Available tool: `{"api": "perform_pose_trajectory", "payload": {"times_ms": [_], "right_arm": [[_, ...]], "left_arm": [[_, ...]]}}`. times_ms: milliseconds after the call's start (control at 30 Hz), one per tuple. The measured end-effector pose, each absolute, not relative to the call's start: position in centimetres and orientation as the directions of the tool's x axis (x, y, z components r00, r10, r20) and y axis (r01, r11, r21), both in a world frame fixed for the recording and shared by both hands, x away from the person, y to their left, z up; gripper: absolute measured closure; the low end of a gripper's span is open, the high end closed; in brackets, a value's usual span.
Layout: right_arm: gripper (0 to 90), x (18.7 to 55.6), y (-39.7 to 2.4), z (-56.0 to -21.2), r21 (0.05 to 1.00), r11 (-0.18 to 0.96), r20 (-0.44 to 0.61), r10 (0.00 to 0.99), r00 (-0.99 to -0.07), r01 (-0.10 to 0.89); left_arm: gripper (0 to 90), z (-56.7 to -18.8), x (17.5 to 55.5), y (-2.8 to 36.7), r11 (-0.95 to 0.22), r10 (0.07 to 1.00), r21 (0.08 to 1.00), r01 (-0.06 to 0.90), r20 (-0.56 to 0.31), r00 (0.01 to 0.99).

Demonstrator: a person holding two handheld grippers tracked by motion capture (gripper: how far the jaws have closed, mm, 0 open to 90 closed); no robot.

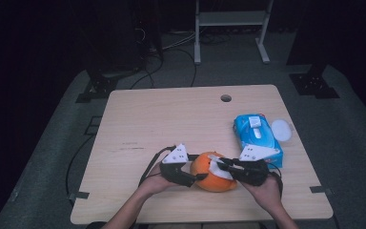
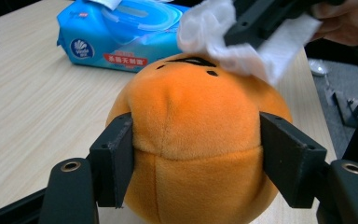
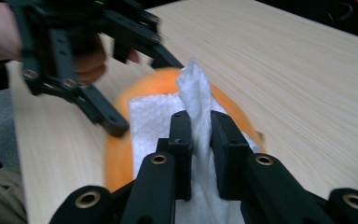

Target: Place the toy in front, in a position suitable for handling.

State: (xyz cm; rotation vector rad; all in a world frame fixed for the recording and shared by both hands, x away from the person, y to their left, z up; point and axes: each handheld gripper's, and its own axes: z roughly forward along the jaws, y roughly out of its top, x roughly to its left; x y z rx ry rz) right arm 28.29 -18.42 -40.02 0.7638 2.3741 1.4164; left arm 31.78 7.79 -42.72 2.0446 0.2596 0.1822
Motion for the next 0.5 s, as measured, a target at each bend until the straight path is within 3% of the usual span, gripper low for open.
{"api": "perform_pose_trajectory", "payload": {"times_ms": [167, 367, 433, 500], "right_arm": [[78.2, 27.3, -16.0, -39.4, 0.887, 0.399, -0.001, 0.503, -0.864, 0.231], [78.2, 28.6, -17.7, -39.6, 0.879, 0.388, 0.008, 0.570, -0.822, 0.278], [78.2, 29.2, -18.8, -40.1, 0.868, 0.383, 0.029, 0.596, -0.803, 0.316], [78.2, 29.5, -19.6, -40.5, 0.862, 0.369, 0.061, 0.604, -0.794, 0.347]], "left_arm": [[32.0, -42.4, 30.6, 6.8, -0.502, 0.219, 0.865, 0.016, 0.109, 0.970], [31.5, -42.7, 30.9, 7.2, -0.491, 0.219, 0.870, 0.035, 0.085, 0.972], [27.1, -42.7, 31.1, 7.3, -0.477, 0.235, 0.877, 0.063, 0.058, 0.970], [16.5, -42.8, 31.6, 7.3, -0.456, 0.283, 0.880, 0.130, 0.005, 0.959]]}}
